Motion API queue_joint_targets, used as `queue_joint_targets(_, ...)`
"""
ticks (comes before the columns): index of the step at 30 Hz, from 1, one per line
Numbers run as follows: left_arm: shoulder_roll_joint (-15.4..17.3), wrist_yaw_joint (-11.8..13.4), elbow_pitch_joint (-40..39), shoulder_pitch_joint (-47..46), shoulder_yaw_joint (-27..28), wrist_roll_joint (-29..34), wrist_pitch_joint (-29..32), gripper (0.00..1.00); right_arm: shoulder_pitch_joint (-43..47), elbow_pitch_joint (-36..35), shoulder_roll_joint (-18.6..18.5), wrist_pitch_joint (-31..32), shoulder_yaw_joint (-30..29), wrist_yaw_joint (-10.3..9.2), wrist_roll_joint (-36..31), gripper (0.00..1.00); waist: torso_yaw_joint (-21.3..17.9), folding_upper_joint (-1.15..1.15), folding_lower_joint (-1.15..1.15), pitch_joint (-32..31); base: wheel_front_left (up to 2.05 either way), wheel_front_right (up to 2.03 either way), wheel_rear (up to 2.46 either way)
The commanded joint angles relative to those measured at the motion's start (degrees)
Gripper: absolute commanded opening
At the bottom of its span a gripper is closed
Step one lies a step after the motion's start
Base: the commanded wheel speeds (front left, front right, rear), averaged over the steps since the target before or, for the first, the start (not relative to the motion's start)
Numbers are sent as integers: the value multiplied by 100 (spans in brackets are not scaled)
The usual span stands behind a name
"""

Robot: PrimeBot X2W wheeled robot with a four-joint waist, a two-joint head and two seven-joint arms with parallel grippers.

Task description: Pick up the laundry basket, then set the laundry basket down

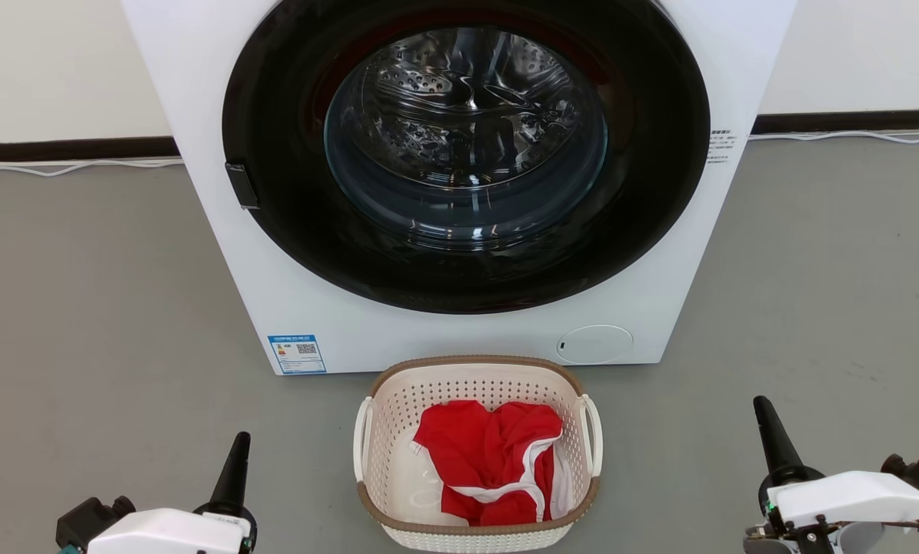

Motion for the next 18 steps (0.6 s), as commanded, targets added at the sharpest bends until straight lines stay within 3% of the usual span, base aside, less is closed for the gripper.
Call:
queue_joint_targets(1, 24, -63, -187, -338, 157, -162, 30, 0, -255, -187, -41, 44, 78, 33, 197, 0, 2, 0, 0, 1, 0, 0, 0)
queue_joint_targets(18, -3, -152, -263, -418, 291, -1042, 248, 0, -301, -209, -45, 172, 45, 37, 1395, 0, 33, 0, 0, 16, 0, 0, 0)
